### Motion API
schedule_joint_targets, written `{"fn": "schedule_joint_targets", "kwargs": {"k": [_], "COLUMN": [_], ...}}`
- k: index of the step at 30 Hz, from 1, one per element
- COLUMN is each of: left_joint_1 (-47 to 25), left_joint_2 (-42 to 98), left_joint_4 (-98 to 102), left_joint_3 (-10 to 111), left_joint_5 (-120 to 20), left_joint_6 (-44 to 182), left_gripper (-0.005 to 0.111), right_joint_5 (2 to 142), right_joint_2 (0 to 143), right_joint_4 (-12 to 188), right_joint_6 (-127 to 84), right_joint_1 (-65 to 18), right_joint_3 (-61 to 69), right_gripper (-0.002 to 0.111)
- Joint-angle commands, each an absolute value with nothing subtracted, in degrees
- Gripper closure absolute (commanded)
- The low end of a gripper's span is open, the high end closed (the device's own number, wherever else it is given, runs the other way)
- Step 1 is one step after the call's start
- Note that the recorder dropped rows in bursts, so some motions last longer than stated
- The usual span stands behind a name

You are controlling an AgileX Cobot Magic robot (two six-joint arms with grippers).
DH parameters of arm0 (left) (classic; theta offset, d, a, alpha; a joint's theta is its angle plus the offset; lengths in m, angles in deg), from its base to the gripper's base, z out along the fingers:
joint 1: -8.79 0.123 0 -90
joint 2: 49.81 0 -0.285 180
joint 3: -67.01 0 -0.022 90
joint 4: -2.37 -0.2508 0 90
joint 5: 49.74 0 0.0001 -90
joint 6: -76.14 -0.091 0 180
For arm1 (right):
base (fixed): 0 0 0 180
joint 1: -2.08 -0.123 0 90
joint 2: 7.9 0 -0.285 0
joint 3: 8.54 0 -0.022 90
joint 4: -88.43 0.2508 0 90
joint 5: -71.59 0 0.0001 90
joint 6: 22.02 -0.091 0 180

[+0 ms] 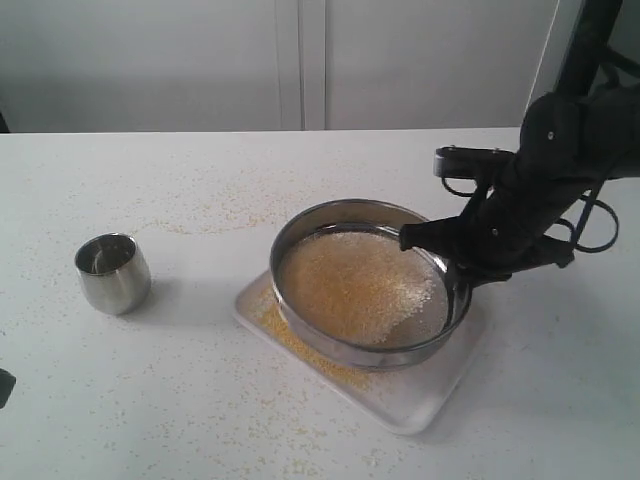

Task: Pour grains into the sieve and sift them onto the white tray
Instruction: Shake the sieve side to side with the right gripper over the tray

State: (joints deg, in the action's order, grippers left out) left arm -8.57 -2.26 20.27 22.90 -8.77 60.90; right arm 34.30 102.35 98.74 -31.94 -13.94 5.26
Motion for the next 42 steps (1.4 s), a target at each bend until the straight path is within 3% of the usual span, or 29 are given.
{"fn": "schedule_joint_targets", "kwargs": {"k": [1, 5, 8, 12, 16, 21, 25, 30, 35, 39, 42], "left_joint_1": [-8.81, -8.81, -8.81, -8.81, -8.81, -8.81, -8.81, -8.81, -8.81, -8.81, -8.81], "left_joint_2": [-2.65, -2.65, -2.65, -2.65, -2.65, -2.65, -2.65, -2.65, -2.65, -2.65, -2.65], "left_joint_4": [21.04, 21.04, 21.04, 21.04, 21.04, 21.04, 21.04, 21.04, 21.04, 21.04, 21.04], "left_joint_3": [23.21, 23.21, 23.21, 23.21, 23.21, 23.21, 23.21, 23.21, 23.21, 23.21, 23.21], "left_joint_5": [-8.07, -8.07, -8.07, -8.07, -8.07, -8.07, -8.07, -8.07, -8.07, -8.07, -8.07], "left_joint_6": [60.89, 60.89, 60.89, 60.89, 60.89, 60.89, 60.89, 60.89, 60.89, 60.89, 60.89], "left_gripper": [0.107, 0.107, 0.107, 0.107, 0.107, 0.107, 0.107, 0.107, 0.107, 0.107, 0.107], "right_joint_5": [38.02, 37.46, 37.70, 39.91, 41.59, 41.15, 43.03, 41.69, 41.15, 37.58, 44.74], "right_joint_2": [101.07, 99.97, 99.84, 99.31, 99.05, 98.76, 98.85, 98.29, 98.66, 98.03, 98.30], "right_joint_4": [99.55, 96.11, 101.63, 98.34, 97.87, 96.74, 98.33, 96.51, 95.29, 93.02, 97.99], "right_joint_6": [-26.08, -43.37, -22.02, -45.56, -27.58, -49.59, -28.03, -48.87, -35.09, -51.39, -48.10], "right_joint_1": [-14.96, -12.54, -15.66, -12.63, -15.76, -12.86, -16.70, -14.14, -16.54, -12.88, -15.00], "right_joint_3": [5.52, 6.97, 6.79, 9.78, 9.84, 10.84, 9.77, 10.73, 9.95, 11.20, 12.10], "right_gripper": [0.108, 0.108, 0.108, 0.108, 0.108, 0.108, 0.108, 0.108, 0.108, 0.108, 0.108]}}
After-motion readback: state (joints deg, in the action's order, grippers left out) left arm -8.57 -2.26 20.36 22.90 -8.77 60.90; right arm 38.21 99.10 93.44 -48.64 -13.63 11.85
